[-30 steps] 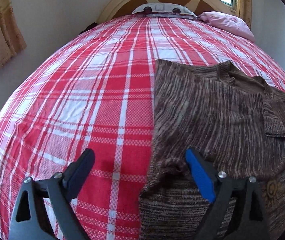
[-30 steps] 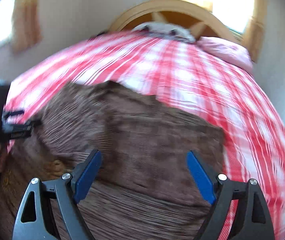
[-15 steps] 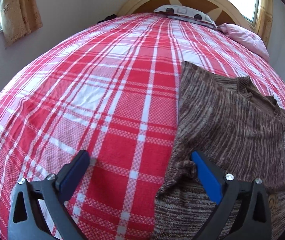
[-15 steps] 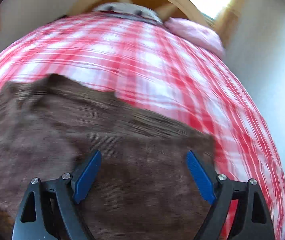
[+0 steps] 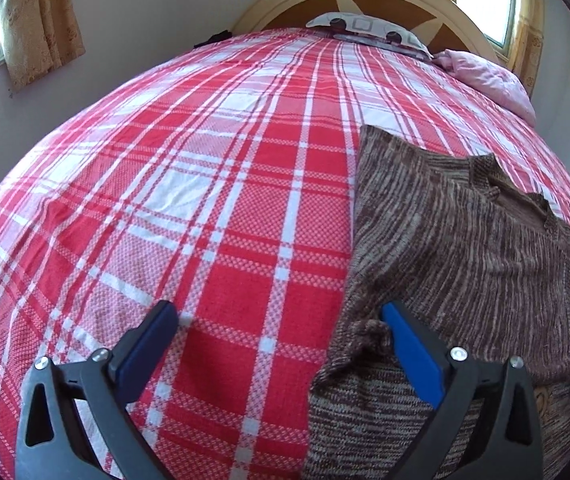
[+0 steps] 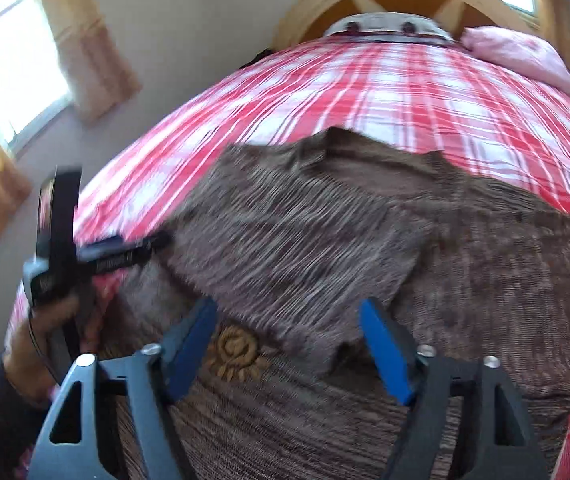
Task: Fold small clothes
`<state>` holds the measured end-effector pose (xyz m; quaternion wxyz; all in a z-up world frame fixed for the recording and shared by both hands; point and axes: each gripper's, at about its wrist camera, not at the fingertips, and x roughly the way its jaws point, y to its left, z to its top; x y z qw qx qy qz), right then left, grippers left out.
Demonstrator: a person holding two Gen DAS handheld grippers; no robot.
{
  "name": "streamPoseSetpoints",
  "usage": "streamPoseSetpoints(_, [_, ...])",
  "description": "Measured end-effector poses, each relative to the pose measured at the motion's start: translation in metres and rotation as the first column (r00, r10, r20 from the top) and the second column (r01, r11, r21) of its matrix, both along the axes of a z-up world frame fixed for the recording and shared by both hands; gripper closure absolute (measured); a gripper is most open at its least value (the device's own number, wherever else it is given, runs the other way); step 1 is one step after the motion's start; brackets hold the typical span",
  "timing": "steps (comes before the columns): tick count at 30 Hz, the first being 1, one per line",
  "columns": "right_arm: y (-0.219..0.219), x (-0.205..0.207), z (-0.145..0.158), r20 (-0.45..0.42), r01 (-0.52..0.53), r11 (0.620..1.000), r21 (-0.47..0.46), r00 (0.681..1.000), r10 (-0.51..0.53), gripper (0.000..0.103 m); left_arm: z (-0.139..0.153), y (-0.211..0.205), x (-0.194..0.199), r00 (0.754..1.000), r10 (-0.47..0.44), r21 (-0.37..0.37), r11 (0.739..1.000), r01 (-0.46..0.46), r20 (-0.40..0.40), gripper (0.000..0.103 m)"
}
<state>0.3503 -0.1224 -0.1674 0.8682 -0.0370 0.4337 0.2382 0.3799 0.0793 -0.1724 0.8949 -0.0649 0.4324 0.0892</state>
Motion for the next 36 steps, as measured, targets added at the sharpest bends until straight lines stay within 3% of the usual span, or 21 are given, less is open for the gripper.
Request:
streamPoseSetpoints(1, [-0.001, 0.001, -0.010, -0.012, 0.010, 0.999, -0.044, 1.000, -0.010, 0.048, 0.001, -0.003, -0.001, 1.000, -0.006, 0.017, 1.000, 0.006, 0.000, 0.000])
streamPoseSetpoints(4, [-0.009, -0.001, -0.023, -0.003, 0.039, 0.992, -0.117, 0.999, -0.040, 0.056, 0.002, -0.007, -0.003, 1.000, -0.012, 0.045, 0.999, 0.012, 0.002, 0.000])
streamPoseSetpoints(9, [-0.014, -0.015, -0.017, 0.033, 0.048, 0.985, -0.166, 0.999, -0.043, 0.056, 0.002, -0.005, -0.005, 1.000, -0.009, 0.039, 0.999, 0.009, -0.001, 0.000])
streamPoseSetpoints(14, [0.001, -0.029, 0.003, 0.130, 0.005, 0.994, -0.109, 0.991, 0.009, 0.056, -0.002, 0.013, -0.010, 0.998, 0.062, -0.040, 0.997, -0.062, -0.007, 0.000])
streamPoseSetpoints(16, [0.011, -0.021, -0.002, 0.109, -0.028, 0.993, -0.114, 0.993, 0.040, 0.056, -0.002, 0.007, -0.008, 0.999, 0.053, -0.004, 0.999, -0.053, -0.013, 0.000])
streamPoseSetpoints(19, [0.010, -0.003, -0.020, 0.026, -0.008, 0.992, -0.123, 1.000, 0.011, 0.055, -0.002, 0.007, -0.008, 0.999, 0.051, -0.007, 0.999, -0.051, -0.012, 0.000])
streamPoseSetpoints(25, [0.007, -0.014, -0.019, 0.041, -0.037, 0.988, -0.147, 0.998, 0.043, 0.055, -0.001, 0.004, -0.008, 0.999, 0.047, 0.006, 0.999, -0.047, -0.012, 0.000])
streamPoseSetpoints(29, [0.003, -0.028, -0.020, 0.037, -0.021, 0.986, -0.167, 0.999, 0.028, 0.054, 0.000, 0.008, -0.013, 0.999, 0.031, -0.032, 0.999, -0.031, -0.013, 0.000])
streamPoseSetpoints(32, [-0.010, -0.035, -0.023, 0.034, -0.010, 0.987, -0.159, 0.999, 0.015, 0.047, 0.001, 0.005, -0.017, 1.000, 0.022, -0.017, 1.000, -0.022, -0.017, 0.000])
streamPoseSetpoints(36, [-0.026, -0.035, -0.024, 0.008, 0.037, 0.991, -0.125, 0.999, -0.036, 0.045, 0.005, -0.001, -0.020, 1.000, 0.007, 0.019, 1.000, -0.007, -0.016, 0.000])
